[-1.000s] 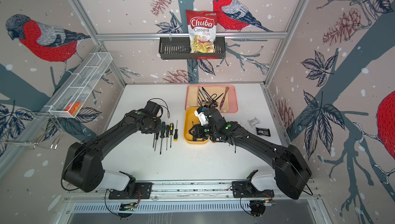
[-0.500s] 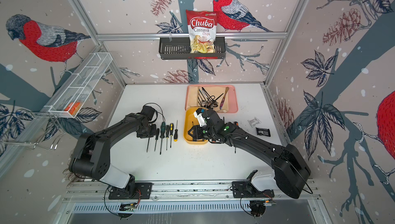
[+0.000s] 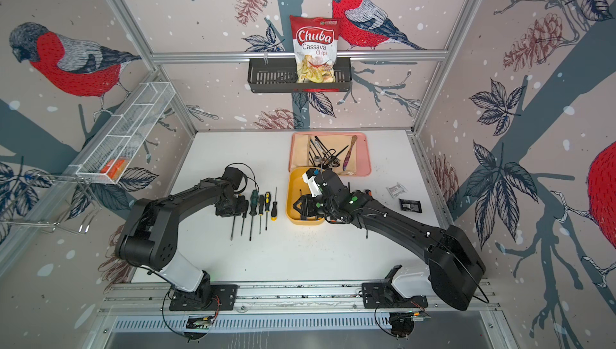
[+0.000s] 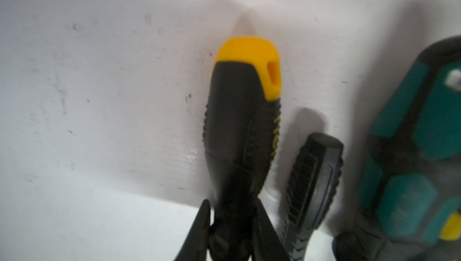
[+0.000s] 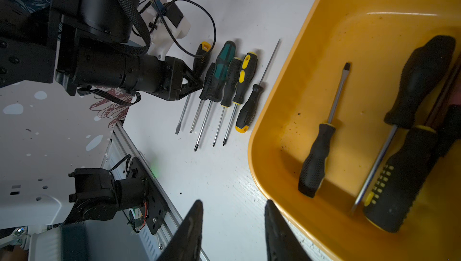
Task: Take out the screwdriver from the storage box
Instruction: Place the screwdriver at the center of the board, then pick up the screwdriver from the storage box.
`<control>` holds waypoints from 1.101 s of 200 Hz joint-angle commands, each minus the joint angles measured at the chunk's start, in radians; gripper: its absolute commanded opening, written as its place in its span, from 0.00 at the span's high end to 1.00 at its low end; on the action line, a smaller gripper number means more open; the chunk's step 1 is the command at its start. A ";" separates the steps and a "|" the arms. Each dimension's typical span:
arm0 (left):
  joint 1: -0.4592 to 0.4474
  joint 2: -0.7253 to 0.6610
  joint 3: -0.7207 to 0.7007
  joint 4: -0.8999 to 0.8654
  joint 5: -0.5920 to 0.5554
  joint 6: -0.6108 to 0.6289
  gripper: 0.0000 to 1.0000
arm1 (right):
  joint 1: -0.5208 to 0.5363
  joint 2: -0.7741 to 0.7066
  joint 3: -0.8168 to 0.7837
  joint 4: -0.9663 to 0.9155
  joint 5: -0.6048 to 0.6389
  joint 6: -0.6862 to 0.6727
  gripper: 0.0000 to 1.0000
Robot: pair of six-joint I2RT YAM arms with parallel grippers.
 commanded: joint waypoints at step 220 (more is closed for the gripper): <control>-0.096 -0.279 0.085 -0.092 0.239 -0.071 0.59 | -0.080 0.142 0.232 -0.334 0.250 0.076 0.55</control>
